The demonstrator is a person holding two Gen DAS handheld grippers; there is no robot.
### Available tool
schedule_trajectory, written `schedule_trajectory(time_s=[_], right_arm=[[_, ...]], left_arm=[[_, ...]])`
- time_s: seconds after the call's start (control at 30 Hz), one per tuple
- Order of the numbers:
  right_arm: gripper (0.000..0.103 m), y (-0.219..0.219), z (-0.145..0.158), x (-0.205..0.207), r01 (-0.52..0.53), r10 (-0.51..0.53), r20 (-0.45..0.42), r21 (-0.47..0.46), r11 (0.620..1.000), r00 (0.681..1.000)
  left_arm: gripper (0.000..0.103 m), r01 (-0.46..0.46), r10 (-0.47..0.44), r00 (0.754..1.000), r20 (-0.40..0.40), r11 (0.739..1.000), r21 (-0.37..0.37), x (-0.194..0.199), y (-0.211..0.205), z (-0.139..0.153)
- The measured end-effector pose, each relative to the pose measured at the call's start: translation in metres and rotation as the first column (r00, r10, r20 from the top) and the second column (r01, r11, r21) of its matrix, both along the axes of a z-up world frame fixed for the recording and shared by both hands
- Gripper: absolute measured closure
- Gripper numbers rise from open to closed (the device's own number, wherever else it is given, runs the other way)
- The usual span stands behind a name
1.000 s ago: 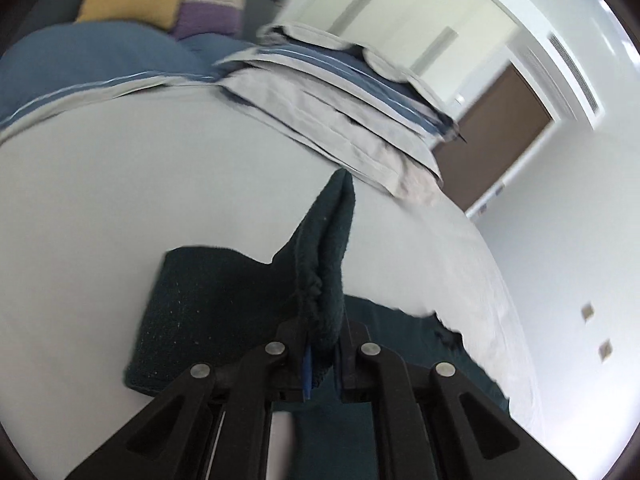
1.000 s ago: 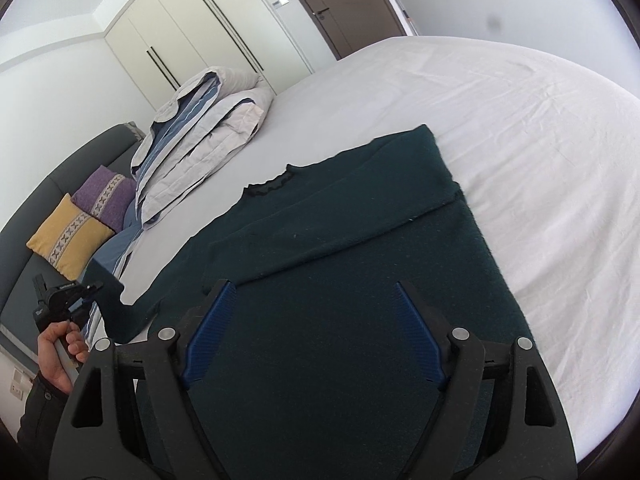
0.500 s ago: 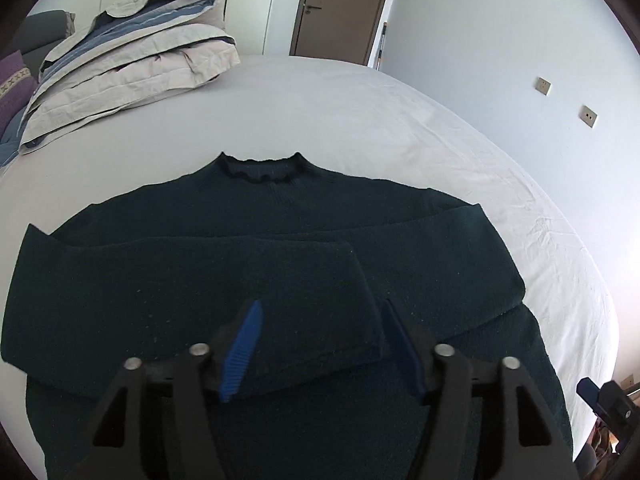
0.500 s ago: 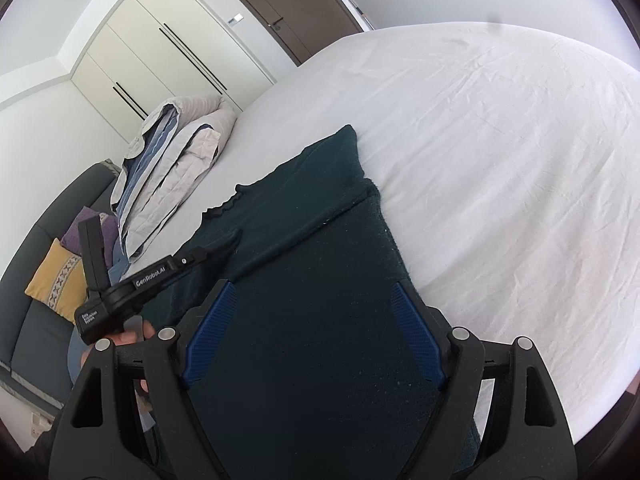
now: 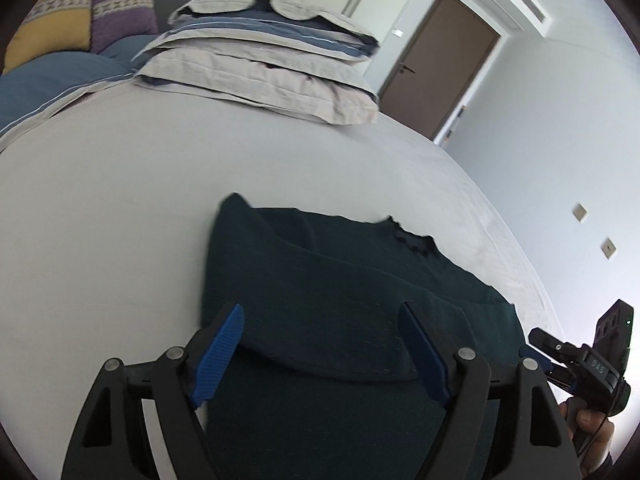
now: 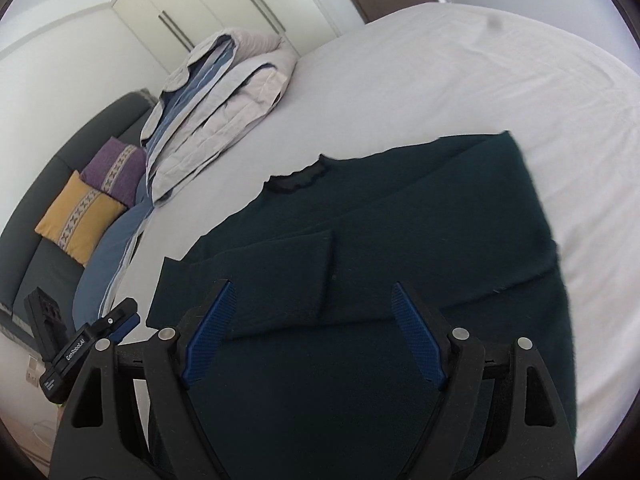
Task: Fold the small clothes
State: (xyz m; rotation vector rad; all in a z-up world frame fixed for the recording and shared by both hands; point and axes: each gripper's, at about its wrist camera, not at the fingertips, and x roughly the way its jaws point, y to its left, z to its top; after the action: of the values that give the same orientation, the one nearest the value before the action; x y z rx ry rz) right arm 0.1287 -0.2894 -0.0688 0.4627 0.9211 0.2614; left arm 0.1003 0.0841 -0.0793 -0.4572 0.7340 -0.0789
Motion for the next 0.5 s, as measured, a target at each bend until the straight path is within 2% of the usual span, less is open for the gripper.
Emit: schedule_trajectory(time_s=[0.03, 0.1, 0.2, 0.23, 0.3, 0.33, 0.4, 0.5], right_arm=[[0.034, 0.01, -0.008, 0.015, -0.004, 0.003, -0.04, -0.026, 1.0, 0.999], [0.037, 0.027, -0.026, 0.039, -0.024, 0.018, -0.126, -0.048, 0.999, 0.992], [0.054, 0.041, -0.054, 0.062, -0.037, 0.006, -0.224, -0.135, 0.99, 0.974], [0.06, 0.042, -0.057, 0.065, -0.037, 0.004, -0.222, -0.144, 0.989, 0.975], [0.08, 0.041, -0.056, 0.064, -0.04, 0.008, -0.203, -0.153, 0.987, 0.979], [0.093, 0.04, -0.054, 0.064, -0.048, 0.016, -0.195, -0.161, 0.986, 0.981], [0.098, 0.04, -0.045, 0.06, -0.057, 0.026, -0.152, -0.206, 0.977, 0.988], [0.1, 0.036, -0.028, 0.058, -0.068, 0.044, -0.102, -0.25, 0.966, 0.994]], left_arm=[[0.027, -0.025, 0.024, 1.0, -0.008, 1.0, -0.014, 0.0, 0.015, -0.001], [0.029, -0.061, 0.061, 0.998, -0.009, 0.998, -0.032, -0.003, 0.038, -0.003], [0.03, -0.093, 0.093, 0.996, -0.007, 0.995, -0.03, -0.006, 0.06, -0.005], [0.03, -0.099, 0.099, 0.995, -0.008, 0.994, -0.035, -0.007, 0.066, -0.006], [0.03, -0.106, 0.106, 0.994, -0.015, 0.994, -0.039, -0.007, 0.074, -0.01], [0.03, -0.106, 0.106, 0.994, -0.019, 0.993, -0.041, -0.005, 0.077, -0.012], [0.03, -0.107, 0.106, 0.994, -0.029, 0.993, -0.046, 0.0, 0.079, -0.016], [0.03, -0.099, 0.098, 0.995, -0.03, 0.994, -0.048, 0.007, 0.08, -0.017]])
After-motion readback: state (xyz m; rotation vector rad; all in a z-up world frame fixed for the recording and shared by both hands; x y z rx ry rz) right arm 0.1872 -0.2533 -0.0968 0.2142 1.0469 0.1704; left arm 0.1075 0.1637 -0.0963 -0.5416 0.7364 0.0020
